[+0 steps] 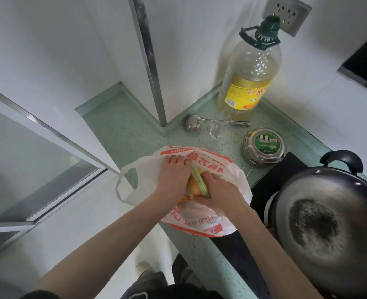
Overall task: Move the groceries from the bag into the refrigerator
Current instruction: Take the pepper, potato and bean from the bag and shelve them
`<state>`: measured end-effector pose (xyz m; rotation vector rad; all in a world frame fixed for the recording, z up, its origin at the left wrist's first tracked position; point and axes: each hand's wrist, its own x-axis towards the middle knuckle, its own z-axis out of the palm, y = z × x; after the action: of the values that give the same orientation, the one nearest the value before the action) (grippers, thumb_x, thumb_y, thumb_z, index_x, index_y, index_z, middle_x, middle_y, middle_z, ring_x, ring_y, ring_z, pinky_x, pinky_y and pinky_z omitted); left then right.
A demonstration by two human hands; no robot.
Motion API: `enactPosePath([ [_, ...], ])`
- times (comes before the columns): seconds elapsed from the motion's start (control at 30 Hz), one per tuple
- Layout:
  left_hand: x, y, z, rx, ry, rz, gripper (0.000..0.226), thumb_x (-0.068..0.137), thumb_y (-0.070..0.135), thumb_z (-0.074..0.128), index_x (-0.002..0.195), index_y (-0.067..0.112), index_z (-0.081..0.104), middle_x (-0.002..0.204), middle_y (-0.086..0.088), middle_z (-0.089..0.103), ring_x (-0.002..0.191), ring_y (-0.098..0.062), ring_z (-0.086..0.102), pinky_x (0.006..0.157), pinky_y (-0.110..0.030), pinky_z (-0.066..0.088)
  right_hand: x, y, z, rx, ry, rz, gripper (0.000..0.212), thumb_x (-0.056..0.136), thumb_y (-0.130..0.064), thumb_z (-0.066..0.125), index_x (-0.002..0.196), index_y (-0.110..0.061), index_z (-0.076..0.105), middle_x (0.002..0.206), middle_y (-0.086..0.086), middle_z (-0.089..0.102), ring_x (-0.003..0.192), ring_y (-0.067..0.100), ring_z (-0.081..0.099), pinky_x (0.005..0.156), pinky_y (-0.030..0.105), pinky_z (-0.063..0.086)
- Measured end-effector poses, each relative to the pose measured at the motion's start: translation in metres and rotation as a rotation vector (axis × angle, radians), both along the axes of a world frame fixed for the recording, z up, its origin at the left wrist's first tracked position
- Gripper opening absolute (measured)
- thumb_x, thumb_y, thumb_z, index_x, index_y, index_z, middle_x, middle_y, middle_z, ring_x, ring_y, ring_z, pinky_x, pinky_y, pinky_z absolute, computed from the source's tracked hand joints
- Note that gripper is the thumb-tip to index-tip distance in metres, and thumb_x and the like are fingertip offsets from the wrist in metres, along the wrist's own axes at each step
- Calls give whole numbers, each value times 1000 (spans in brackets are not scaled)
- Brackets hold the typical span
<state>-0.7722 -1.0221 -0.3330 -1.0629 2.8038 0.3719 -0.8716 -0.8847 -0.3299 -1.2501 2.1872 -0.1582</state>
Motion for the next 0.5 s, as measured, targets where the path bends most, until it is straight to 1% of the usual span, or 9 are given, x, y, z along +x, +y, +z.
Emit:
enactPosePath([
  [0.1, 17, 7, 11, -42, 20, 40, 52, 96, 25, 64, 142, 14, 43, 142, -11, 51, 128, -32, 50, 106, -40, 40, 4, 8, 13, -69, -23, -46, 72, 87, -63, 65, 146, -33, 38, 136, -8, 56, 115, 21, 61, 92, 40, 53],
  [0.2, 37, 13, 30, 44, 125, 126, 53, 94, 30, 67, 138, 16, 43, 134, -6, 54, 116, -27, 56, 90, -34, 46, 11, 20, 26, -199, -97, -138, 67, 85, -64, 67, 141, -37, 42, 127, -13, 54, 107, 19, 61, 89, 39, 53],
  [0.27, 49, 18, 49, 167, 170, 154, 44, 93, 34, 69, 124, 20, 42, 119, 0, 52, 103, -24, 55, 76, -32, 41, 16, 26, 35, -293, -214, -208, 59, 83, -60, 72, 133, -43, 45, 116, -17, 53, 102, 13, 61, 89, 37, 53],
  [0.3, 55, 22, 57, 241, 203, 198, 42, 92, 36, 70, 116, 23, 38, 112, 3, 49, 97, -23, 53, 73, -32, 39, 18, 28, 41, -339, -289, -247, 54, 83, -57, 74, 129, -49, 47, 114, -18, 55, 102, 10, 61, 90, 36, 54],
  [0.33, 59, 25, 65, 273, 235, 245, 43, 90, 39, 71, 110, 25, 35, 107, 4, 48, 93, -23, 52, 71, -33, 37, 20, 30, 46, -384, -362, -292, 48, 83, -54, 77, 123, -57, 49, 114, -19, 57, 103, 6, 61, 91, 35, 54],
  [0.37, 64, 27, 69, 265, 261, 276, 44, 89, 42, 72, 109, 26, 36, 106, 4, 50, 92, -23, 53, 71, -33, 38, 21, 31, 52, -413, -425, -333, 45, 84, -51, 79, 116, -64, 50, 116, -21, 60, 105, 3, 62, 92, 32, 54],
  [0.4, 68, 30, 72, 272, 291, 302, 45, 88, 44, 72, 112, 26, 39, 108, 3, 54, 96, -24, 56, 72, -32, 39, 24, 32, 58, -436, -480, -367, 46, 84, -49, 80, 113, -68, 49, 118, -22, 63, 107, 0, 63, 92, 29, 54],
  [0.43, 73, 32, 73, 292, 334, 320, 48, 88, 46, 73, 121, 26, 44, 114, 3, 57, 102, -23, 57, 77, -32, 42, 25, 34, 63, -452, -520, -394, 51, 83, -48, 81, 117, -67, 49, 120, -22, 65, 108, -2, 64, 93, 27, 55],
  [0.5, 81, 39, 79, 327, 404, 330, 64, 88, 49, 72, 143, 29, 45, 128, 4, 59, 117, -20, 54, 88, -32, 45, 26, 37, 69, -474, -567, -448, 62, 82, -48, 82, 133, -55, 49, 120, -23, 68, 107, -4, 66, 92, 24, 56],
])
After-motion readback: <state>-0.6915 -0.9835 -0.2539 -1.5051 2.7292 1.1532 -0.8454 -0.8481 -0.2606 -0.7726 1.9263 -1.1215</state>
